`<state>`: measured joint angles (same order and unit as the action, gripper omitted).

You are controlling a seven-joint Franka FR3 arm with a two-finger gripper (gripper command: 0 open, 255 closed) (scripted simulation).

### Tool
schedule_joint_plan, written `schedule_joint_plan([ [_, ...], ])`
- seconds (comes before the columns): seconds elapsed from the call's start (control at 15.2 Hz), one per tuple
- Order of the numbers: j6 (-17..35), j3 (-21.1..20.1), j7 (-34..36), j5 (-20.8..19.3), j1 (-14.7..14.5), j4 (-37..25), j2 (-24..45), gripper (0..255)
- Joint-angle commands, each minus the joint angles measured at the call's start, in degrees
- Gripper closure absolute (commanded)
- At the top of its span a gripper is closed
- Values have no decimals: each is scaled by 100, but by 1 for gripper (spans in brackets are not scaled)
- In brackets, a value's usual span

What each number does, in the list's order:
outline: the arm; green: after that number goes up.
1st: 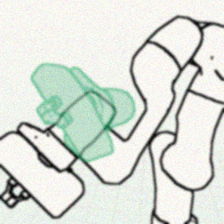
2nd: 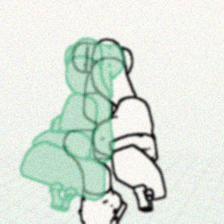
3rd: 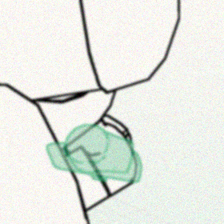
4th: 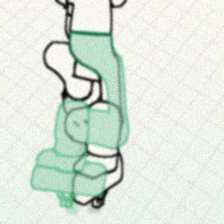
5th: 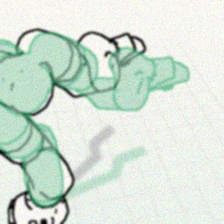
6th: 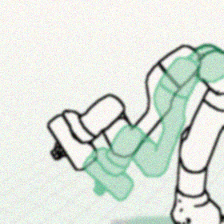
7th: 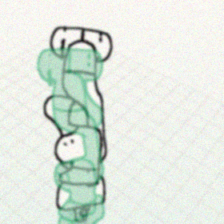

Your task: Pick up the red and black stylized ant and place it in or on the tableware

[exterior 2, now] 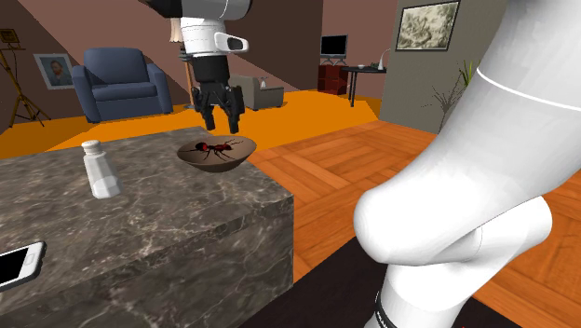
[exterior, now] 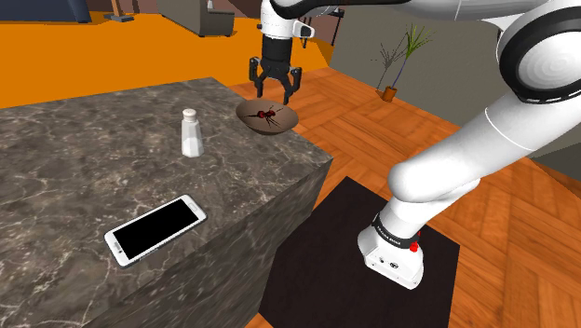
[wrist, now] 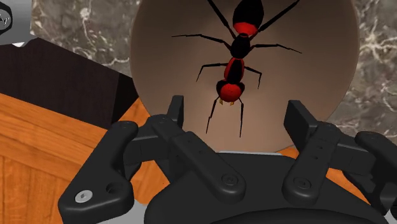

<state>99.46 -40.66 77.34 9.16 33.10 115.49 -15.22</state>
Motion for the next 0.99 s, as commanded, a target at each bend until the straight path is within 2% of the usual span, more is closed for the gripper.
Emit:
schedule_joint_plan([
  [0.0, 0, 0, 0, 0, 0, 0, 0, 0],
  [0.13, 0, 0, 0, 0, 0, 0, 0, 0],
  [0.4, -720, 25, 69, -93, 46, -816, 113, 0],
  [0.92, -720, 26, 69, -93, 46, -816, 113, 0],
])
